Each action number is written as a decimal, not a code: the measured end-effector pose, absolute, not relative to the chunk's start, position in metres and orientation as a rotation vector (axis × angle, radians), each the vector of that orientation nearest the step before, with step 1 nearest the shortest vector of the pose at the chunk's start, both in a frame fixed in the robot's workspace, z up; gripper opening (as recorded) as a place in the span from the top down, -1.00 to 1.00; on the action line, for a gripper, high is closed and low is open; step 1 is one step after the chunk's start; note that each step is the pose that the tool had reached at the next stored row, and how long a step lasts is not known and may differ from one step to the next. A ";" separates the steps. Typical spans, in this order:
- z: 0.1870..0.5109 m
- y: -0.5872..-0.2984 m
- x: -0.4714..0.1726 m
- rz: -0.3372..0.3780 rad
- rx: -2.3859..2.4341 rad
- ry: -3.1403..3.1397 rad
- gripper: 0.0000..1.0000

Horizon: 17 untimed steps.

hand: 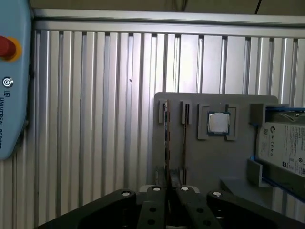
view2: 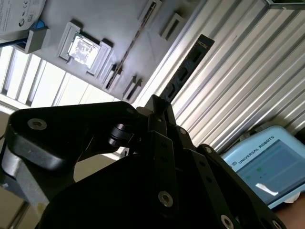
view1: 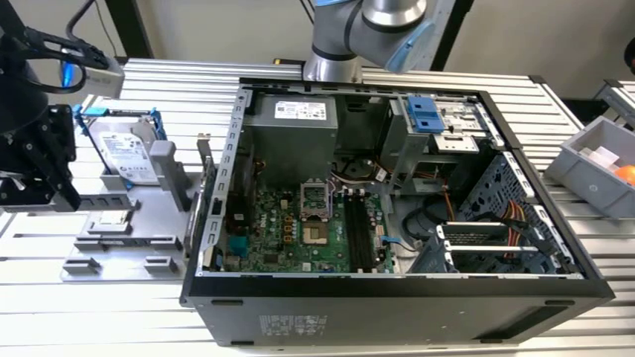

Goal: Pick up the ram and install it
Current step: 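Pick up the ram and move it above insertion slot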

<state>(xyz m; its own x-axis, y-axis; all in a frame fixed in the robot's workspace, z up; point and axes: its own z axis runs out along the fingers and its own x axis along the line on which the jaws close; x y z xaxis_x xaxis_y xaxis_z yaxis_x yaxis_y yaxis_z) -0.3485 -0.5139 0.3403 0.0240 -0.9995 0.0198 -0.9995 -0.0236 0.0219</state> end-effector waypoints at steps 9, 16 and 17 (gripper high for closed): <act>0.353 -0.514 -0.349 -0.002 2.227 -2.174 1.00; 0.363 -0.514 -0.349 -0.002 2.227 -2.174 1.00; 0.364 -0.514 -0.349 -0.002 2.227 -2.174 1.00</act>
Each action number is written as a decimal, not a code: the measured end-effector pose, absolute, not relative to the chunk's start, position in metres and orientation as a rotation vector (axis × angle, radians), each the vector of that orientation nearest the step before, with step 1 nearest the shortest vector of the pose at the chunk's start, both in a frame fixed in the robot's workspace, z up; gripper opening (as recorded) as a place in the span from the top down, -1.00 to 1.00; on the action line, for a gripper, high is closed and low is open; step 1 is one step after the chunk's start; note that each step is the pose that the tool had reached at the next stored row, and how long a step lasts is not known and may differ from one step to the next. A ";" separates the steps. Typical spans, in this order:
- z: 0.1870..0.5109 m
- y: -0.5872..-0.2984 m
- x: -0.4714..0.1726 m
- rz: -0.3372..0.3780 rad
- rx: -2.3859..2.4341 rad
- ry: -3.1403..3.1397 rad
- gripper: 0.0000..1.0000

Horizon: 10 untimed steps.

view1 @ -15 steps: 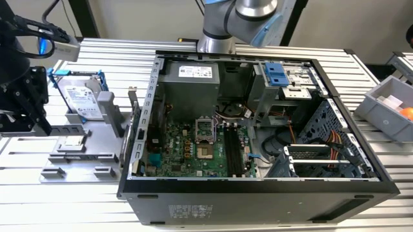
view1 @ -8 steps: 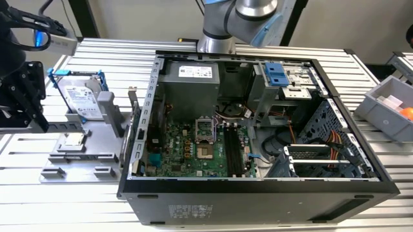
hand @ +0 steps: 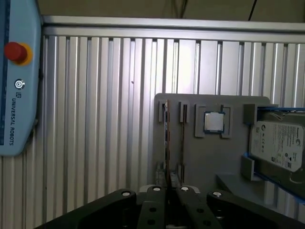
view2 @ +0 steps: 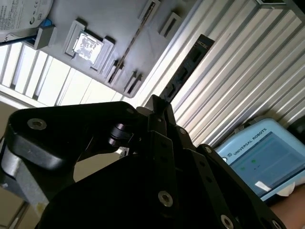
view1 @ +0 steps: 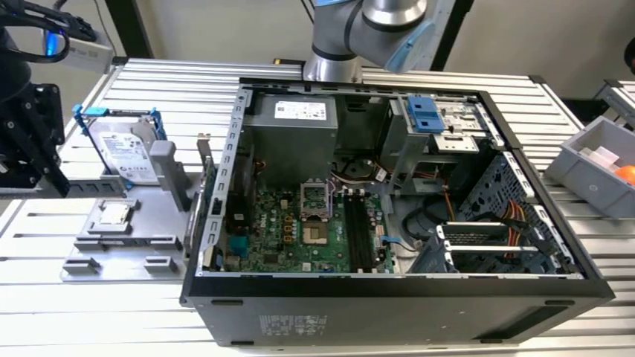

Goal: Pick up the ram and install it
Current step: 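Pick up the ram and move it above insertion slot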

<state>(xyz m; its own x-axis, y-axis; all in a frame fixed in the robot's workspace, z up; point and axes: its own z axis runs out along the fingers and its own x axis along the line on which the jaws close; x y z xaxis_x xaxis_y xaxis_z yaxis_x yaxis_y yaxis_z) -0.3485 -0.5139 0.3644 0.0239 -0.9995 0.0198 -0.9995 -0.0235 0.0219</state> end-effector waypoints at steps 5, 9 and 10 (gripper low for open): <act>0.370 -0.514 -0.349 -0.002 2.226 -2.175 1.00; 0.373 -0.514 -0.349 -0.002 2.224 -2.178 1.00; 0.374 -0.514 -0.349 -0.002 2.223 -2.178 1.00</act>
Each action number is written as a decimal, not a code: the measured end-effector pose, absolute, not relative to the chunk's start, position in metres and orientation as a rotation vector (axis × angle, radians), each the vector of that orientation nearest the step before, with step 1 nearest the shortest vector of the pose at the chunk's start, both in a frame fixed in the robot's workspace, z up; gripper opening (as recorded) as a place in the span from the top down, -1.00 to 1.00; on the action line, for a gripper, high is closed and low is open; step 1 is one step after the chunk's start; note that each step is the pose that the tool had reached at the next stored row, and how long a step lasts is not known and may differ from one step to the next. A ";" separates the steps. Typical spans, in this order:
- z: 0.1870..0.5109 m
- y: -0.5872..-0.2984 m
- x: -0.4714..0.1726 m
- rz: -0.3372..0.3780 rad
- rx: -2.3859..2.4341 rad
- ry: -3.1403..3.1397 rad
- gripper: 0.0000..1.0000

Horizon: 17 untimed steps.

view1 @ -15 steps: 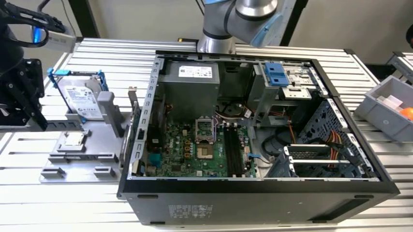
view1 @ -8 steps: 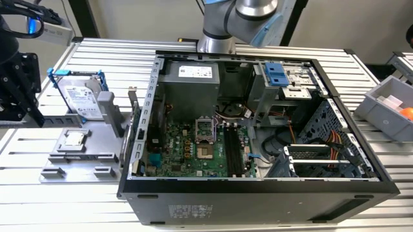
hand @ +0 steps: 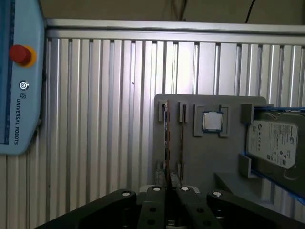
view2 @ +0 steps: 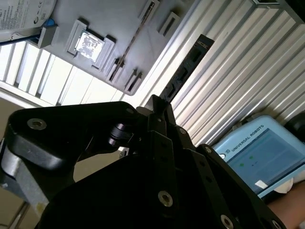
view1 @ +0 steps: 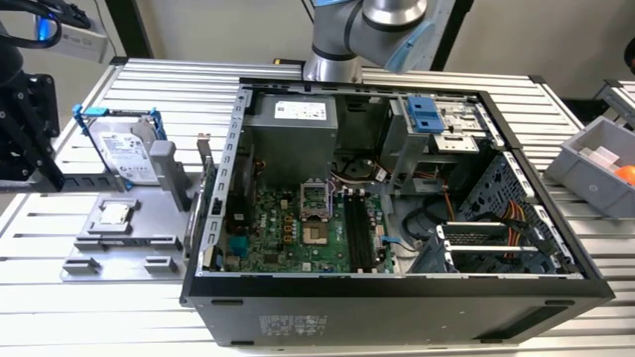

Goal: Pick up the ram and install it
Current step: 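Pick up the ram and move it above insertion slot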

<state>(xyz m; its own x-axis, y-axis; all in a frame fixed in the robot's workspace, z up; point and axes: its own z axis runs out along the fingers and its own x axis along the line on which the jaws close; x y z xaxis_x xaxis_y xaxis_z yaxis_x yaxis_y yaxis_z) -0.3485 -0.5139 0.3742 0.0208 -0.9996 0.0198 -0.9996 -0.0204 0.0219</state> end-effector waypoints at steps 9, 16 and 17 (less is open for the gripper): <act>0.378 -0.514 -0.349 0.002 2.221 -2.176 1.00; 0.379 -0.514 -0.346 0.005 2.220 -2.175 1.00; 0.379 -0.514 -0.345 0.005 2.219 -2.175 1.00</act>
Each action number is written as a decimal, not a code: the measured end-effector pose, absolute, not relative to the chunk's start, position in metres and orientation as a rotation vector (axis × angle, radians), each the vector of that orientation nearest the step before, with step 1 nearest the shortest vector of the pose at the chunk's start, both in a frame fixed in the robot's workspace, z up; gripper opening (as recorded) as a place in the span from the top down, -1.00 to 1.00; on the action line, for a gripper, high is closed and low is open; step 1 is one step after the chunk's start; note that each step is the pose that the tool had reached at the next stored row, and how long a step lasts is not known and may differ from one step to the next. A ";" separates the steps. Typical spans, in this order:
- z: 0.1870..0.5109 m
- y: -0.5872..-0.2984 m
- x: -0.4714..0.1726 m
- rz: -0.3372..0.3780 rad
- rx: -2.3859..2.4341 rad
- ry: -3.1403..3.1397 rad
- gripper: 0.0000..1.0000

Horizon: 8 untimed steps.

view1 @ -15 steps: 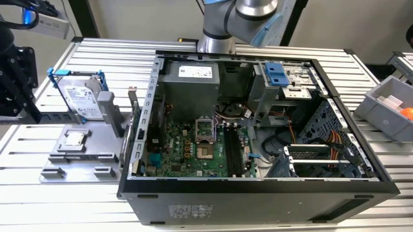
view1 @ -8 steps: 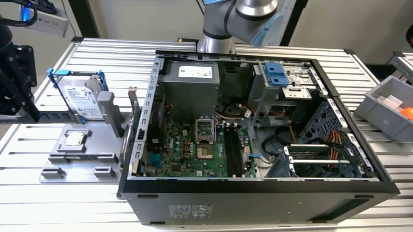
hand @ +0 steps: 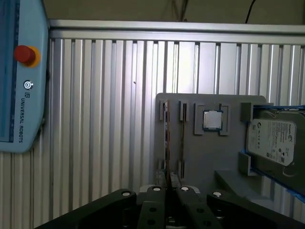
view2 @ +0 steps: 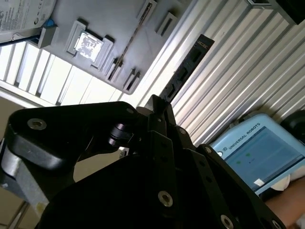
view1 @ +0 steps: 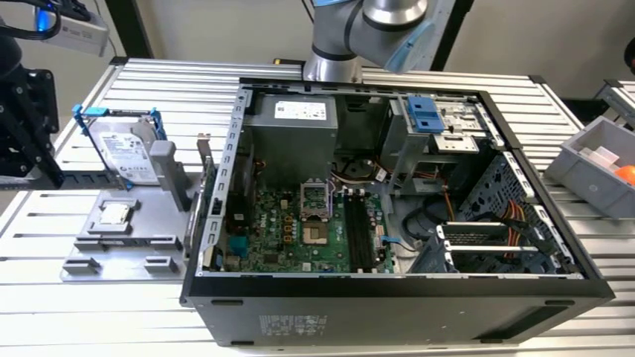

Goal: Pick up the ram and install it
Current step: 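Pick up the ram and move it above insertion slot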

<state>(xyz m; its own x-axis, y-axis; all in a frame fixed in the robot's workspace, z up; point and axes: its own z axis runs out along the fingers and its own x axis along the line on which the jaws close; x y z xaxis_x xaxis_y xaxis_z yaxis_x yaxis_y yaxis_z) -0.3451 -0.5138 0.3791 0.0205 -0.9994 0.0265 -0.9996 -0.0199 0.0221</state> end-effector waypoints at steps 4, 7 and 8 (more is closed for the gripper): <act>0.379 -0.514 -0.341 0.007 2.219 -2.174 1.00; 0.379 -0.514 -0.338 0.008 2.218 -2.174 1.00; 0.379 -0.514 -0.336 0.008 2.218 -2.173 1.00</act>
